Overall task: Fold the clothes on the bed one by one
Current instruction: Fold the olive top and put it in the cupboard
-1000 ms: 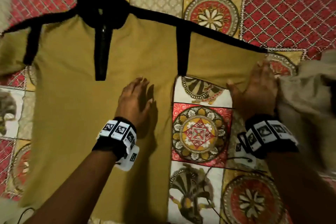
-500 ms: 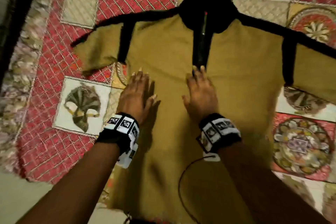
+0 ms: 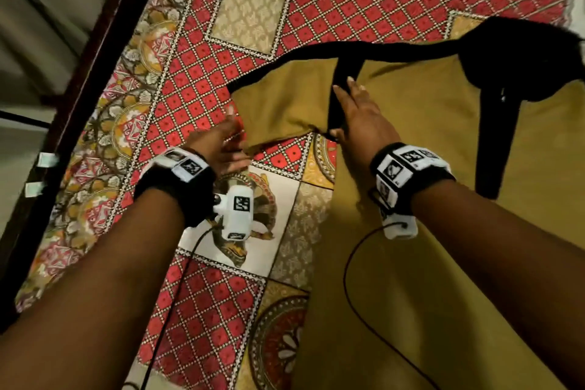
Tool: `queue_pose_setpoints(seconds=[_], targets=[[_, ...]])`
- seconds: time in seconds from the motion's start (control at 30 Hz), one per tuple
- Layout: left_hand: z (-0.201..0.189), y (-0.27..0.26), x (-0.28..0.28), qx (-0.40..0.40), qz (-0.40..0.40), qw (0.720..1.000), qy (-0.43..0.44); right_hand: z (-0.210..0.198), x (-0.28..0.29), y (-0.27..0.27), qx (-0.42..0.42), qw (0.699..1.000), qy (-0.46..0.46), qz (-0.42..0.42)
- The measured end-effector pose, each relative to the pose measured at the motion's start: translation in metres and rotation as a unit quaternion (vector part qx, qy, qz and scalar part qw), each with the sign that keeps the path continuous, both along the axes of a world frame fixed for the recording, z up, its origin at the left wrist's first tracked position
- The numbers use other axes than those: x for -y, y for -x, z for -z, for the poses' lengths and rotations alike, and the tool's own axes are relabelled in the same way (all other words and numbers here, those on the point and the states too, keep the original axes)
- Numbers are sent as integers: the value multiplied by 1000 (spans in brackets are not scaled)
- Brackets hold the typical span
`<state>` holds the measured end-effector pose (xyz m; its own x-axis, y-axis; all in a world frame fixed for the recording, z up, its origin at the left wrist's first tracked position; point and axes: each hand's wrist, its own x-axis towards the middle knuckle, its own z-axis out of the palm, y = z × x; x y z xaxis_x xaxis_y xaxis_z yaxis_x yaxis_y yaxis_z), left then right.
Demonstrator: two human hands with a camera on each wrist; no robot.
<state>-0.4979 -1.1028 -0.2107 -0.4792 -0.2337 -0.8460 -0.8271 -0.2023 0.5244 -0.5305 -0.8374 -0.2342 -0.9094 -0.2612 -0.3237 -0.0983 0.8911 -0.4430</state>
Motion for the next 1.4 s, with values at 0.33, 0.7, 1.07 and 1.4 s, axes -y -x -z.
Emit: queue_pose_setpoints(seconds=[0.33, 0.7, 1.07, 1.4], targets=[[5, 22, 20, -125, -93, 986, -66, 8, 5, 1, 18, 999, 11, 27], [27, 17, 29, -211, 60, 950, 223, -22, 30, 15, -115, 993, 19, 22], [1, 65, 6, -46, 65, 991, -107, 29, 34, 45, -19, 999, -19, -28], [16, 25, 58, -260, -19, 916, 304, 28, 34, 39, -3, 999, -31, -35]])
